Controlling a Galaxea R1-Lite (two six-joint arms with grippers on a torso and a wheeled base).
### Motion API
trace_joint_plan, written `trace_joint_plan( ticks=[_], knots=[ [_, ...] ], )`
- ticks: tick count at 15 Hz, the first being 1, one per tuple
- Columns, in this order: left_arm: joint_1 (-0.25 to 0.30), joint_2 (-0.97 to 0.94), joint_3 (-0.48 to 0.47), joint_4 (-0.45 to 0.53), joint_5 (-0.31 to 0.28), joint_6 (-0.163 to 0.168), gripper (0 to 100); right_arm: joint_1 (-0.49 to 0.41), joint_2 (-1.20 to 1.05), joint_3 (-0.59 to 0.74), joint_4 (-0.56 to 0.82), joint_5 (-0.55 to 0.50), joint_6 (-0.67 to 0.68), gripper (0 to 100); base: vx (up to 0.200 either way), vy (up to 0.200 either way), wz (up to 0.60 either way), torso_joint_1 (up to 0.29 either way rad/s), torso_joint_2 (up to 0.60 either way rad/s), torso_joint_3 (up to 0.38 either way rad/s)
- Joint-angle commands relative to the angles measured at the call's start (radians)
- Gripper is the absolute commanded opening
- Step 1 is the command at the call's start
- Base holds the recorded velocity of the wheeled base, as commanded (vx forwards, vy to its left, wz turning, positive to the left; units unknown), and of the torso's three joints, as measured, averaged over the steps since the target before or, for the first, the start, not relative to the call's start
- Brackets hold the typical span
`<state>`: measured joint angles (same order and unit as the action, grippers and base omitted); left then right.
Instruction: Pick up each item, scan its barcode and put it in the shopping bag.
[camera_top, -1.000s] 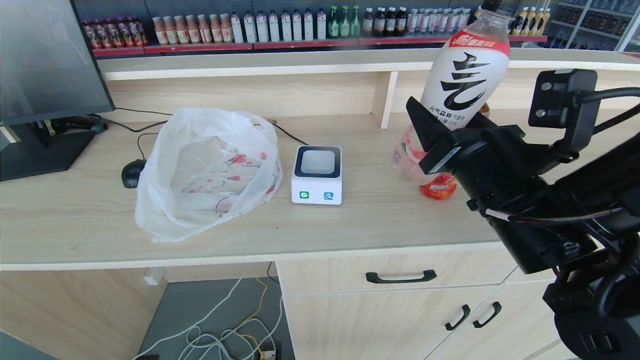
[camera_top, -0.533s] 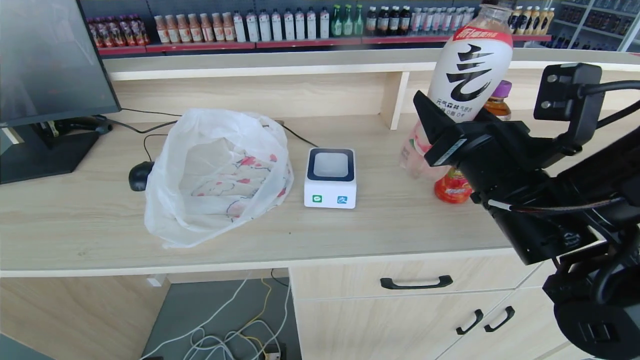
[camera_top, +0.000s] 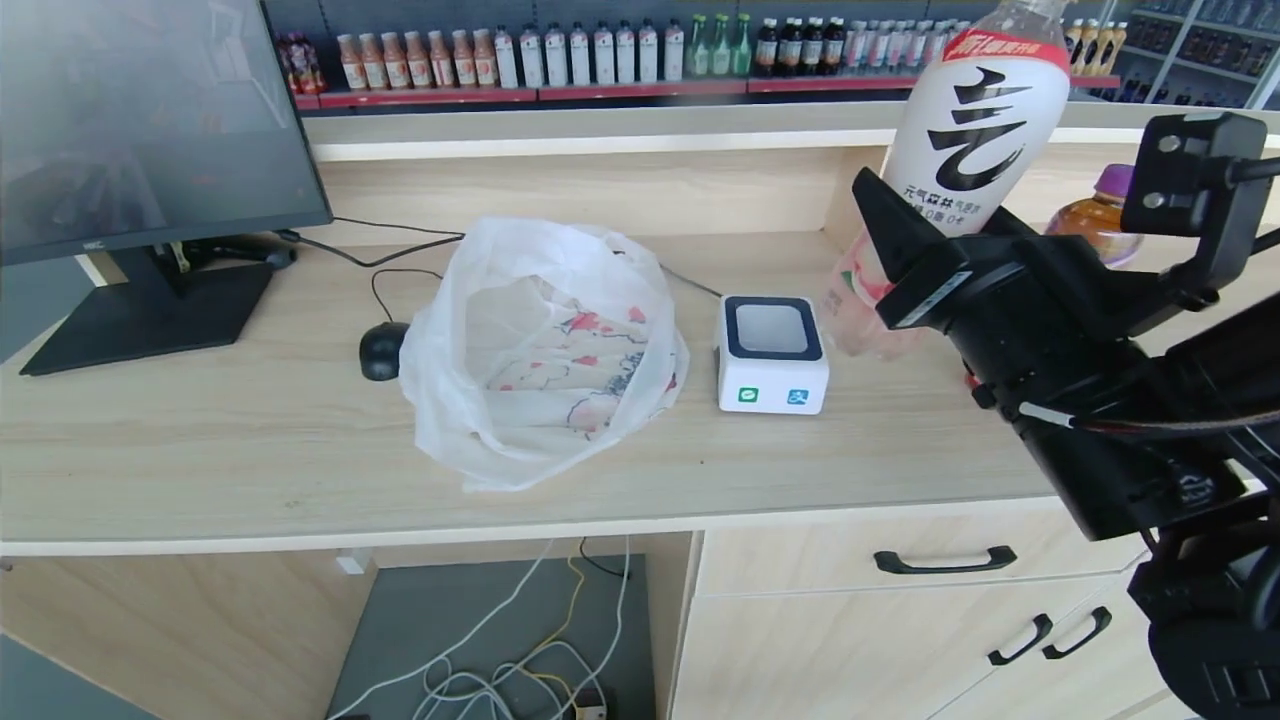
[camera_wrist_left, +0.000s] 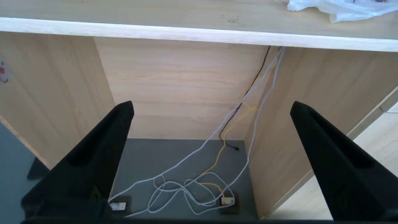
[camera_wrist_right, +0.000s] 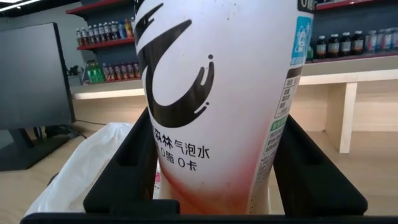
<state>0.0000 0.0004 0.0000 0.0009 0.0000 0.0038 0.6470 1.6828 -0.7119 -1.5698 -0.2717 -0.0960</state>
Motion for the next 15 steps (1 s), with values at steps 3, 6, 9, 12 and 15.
trace_joint_plan(
  ticks=[3, 6, 9, 12, 15],
  knots=[
    [0.0, 0.001, 0.0, 0.001, 0.0, 0.001, 100, 0.0, -0.002, 0.006, -0.001, 0.0, 0.001, 0, 0.0, 0.0, 0.0, 0.0, 0.0, 0.0],
    [0.0, 0.0, 0.0, 0.001, 0.0, 0.001, 100, 0.0, 0.003, 0.028, -0.001, 0.0, -0.001, 0, 0.0, 0.0, 0.0, 0.0, 0.0, 0.0],
    [0.0, 0.001, 0.0, 0.001, 0.0, 0.001, 100, -0.01, -0.005, 0.089, -0.001, 0.0, 0.009, 0, 0.0, 0.0, 0.0, 0.0, 0.0, 0.0],
    [0.0, 0.0, 0.0, 0.001, 0.0, 0.001, 100, -0.013, 0.006, 0.127, -0.001, -0.027, 0.044, 0, 0.0, 0.0, 0.0, 0.0, 0.0, 0.0],
    [0.0, 0.001, 0.0, 0.001, 0.0, 0.001, 100, -0.017, 0.06, 0.069, -0.001, -0.026, 0.047, 0, 0.0, 0.0, 0.0, 0.0, 0.0, 0.0]
  ],
)
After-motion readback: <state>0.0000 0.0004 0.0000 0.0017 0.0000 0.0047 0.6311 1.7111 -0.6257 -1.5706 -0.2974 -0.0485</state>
